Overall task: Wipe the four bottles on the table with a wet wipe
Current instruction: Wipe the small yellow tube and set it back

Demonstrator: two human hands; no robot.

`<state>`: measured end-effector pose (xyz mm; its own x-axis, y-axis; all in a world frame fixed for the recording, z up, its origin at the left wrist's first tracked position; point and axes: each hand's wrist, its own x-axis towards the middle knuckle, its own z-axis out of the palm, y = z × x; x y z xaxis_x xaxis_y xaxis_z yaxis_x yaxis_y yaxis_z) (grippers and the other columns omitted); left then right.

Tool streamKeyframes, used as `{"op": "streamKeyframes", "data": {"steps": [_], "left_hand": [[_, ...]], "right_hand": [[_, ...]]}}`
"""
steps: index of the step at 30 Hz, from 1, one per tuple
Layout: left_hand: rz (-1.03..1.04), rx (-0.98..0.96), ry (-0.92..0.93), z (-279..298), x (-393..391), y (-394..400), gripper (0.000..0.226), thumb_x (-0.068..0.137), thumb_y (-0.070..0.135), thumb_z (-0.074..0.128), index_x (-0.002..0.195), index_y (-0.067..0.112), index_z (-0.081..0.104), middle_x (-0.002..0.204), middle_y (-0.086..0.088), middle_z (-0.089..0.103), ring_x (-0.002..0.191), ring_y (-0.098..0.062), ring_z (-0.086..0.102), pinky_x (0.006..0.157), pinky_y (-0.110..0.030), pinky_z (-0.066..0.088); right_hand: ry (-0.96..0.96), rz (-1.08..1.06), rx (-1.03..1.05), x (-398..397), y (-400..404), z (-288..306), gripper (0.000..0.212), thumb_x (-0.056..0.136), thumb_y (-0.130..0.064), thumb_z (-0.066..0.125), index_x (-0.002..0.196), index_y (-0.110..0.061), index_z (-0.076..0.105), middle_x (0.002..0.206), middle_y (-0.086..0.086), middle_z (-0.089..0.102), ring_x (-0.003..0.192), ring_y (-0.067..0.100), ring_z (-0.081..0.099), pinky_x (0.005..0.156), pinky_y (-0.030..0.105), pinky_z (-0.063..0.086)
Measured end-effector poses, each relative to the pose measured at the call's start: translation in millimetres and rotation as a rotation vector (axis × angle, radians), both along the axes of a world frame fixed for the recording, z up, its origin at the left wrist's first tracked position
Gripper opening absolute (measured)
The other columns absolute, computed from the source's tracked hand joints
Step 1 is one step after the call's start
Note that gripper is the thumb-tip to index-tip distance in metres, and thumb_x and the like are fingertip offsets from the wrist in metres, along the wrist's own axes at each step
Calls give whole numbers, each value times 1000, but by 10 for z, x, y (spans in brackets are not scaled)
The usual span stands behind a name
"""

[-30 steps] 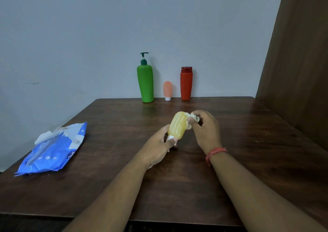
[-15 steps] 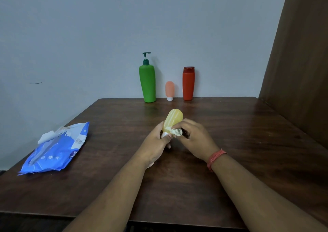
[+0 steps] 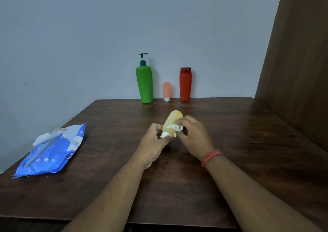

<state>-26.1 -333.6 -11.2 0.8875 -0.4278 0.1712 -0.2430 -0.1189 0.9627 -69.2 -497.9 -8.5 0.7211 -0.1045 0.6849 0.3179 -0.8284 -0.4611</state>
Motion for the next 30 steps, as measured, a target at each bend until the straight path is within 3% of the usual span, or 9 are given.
{"op": "streamKeyframes", "data": {"steps": [5,10,12,16,18,20,23,26,30], "left_hand": [[-60,86,-35,20,-38,-21,28,94,19,70,117,32,62,115,16,70,104,-5,64,89,-27,51],[-51,67,-56,35,-38,-4,29,92,17,72,118,30,65,110,14,73,104,-5,66,87,-24,52],[-34,88,-81,29,-29,-7,32,92,19,72,122,29,65,109,13,72,104,-6,65,85,-22,50],[-4,215,-167,18,-23,-20,39,96,20,68,133,28,61,121,13,65,111,-5,57,81,-15,41],[18,263,-210,0,-12,-31,33,95,21,68,128,28,62,118,12,64,107,-7,57,81,-16,44],[57,263,-229,-16,4,-43,26,93,21,70,117,26,61,109,8,66,101,-12,61,83,-28,51],[102,252,-241,-5,10,-57,23,91,21,73,108,23,57,101,7,68,95,-12,64,81,-33,52],[122,238,-256,14,-7,-69,24,91,20,74,108,22,58,100,6,67,93,-13,64,75,-26,50],[126,269,-270,26,-25,-57,27,92,20,72,112,25,54,103,8,63,93,-11,61,71,-21,47]], "right_hand": [[-43,-220,191,-36,-163,57,12,85,-7,66,93,-16,68,93,-6,59,81,10,55,68,26,45],[79,52,-94,-121,136,82,19,87,-14,63,103,-22,70,99,-9,57,89,9,55,74,26,46],[88,-26,-162,-91,140,108,21,89,-19,62,107,-24,69,100,-9,56,89,10,55,73,31,49],[30,-239,4,-48,-92,111,16,88,-15,64,102,-17,71,96,-1,57,88,18,58,73,36,50],[77,-220,39,-60,-136,91,17,90,-13,62,103,-18,70,96,-4,53,87,14,56,72,31,47],[108,-92,-4,-96,-54,98,22,89,-10,59,105,-20,70,96,-6,50,84,9,51,72,28,44],[137,43,-123,-128,97,149,23,90,-12,59,109,-22,69,98,-5,51,86,11,52,74,33,47],[115,-58,-180,-102,53,161,24,93,-15,57,112,-22,68,101,-4,52,89,13,54,76,35,50],[128,-225,-49,-99,-72,144,25,94,-11,57,117,-17,67,105,-4,53,93,12,54,81,30,48]]}}
